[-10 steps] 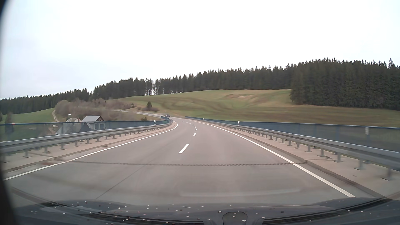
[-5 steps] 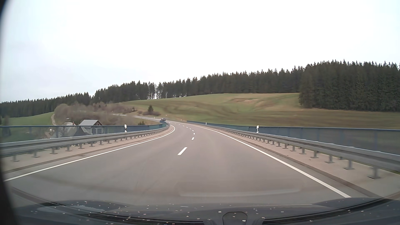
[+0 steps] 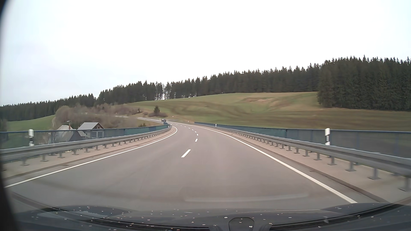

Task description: Follow the waypoints while adhering to traffic rules and regulations

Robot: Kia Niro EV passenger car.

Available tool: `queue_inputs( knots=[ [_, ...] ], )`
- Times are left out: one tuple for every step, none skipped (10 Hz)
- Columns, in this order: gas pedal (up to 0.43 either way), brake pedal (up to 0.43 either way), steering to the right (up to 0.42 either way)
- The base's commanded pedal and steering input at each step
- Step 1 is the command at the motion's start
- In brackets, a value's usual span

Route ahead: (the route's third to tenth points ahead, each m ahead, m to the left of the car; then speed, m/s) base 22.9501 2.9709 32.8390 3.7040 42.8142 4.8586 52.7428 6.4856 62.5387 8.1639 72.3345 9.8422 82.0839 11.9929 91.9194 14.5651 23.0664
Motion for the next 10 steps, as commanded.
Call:
queue_inputs(
  knots=[
    [0.169,0.0,-0.016],
    [0.169,0.0,-0.017],
    [0.169,0.0,-0.018],
    [0.169,0.0,-0.018],
    [0.169,0.0,-0.018],
    [0.169,0.0,-0.018],
    [0.157,0.0,-0.018],
    [0.157,0.0,-0.018],
    [0.157,0.0,-0.018],
    [0.157,0.0,-0.017]
  ],
)
